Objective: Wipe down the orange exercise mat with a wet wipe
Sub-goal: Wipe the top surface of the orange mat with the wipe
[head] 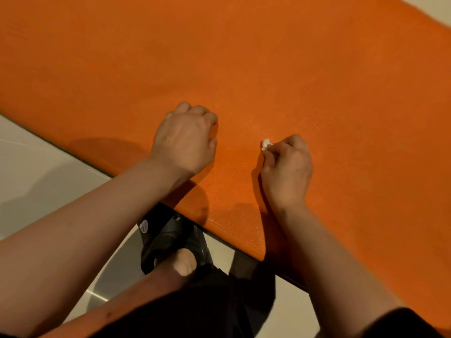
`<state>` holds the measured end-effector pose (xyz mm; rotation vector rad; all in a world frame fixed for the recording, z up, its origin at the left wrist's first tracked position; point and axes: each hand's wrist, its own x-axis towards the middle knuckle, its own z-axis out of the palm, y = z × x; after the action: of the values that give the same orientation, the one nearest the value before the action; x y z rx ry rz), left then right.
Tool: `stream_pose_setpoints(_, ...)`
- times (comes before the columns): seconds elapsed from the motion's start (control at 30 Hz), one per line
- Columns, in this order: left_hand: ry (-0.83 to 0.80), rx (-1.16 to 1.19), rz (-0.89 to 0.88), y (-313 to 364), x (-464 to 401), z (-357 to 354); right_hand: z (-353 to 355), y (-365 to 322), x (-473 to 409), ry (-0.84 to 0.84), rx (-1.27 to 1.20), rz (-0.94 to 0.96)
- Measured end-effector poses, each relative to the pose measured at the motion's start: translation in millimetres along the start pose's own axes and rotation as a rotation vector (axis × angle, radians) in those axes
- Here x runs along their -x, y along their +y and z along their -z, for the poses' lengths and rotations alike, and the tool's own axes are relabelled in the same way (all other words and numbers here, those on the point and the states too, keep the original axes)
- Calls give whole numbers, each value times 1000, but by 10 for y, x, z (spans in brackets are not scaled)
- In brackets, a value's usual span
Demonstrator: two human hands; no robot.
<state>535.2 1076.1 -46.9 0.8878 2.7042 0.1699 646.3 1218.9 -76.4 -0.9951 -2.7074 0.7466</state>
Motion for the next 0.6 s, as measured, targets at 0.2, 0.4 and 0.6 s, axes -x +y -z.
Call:
stream_pose_setpoints(0.2, -69, 23, -45, 30, -166, 13, -340, -442, -70, -178, -128, 289)
stream_pose_setpoints(0.4, -89, 63, -51, -14, -277, 39, -21, 207, -402, 17, -36, -13)
stream_pose_setpoints(0.6, -51, 128, -65, 43, -491, -17, -378, -351, -326, -131, -159, 250)
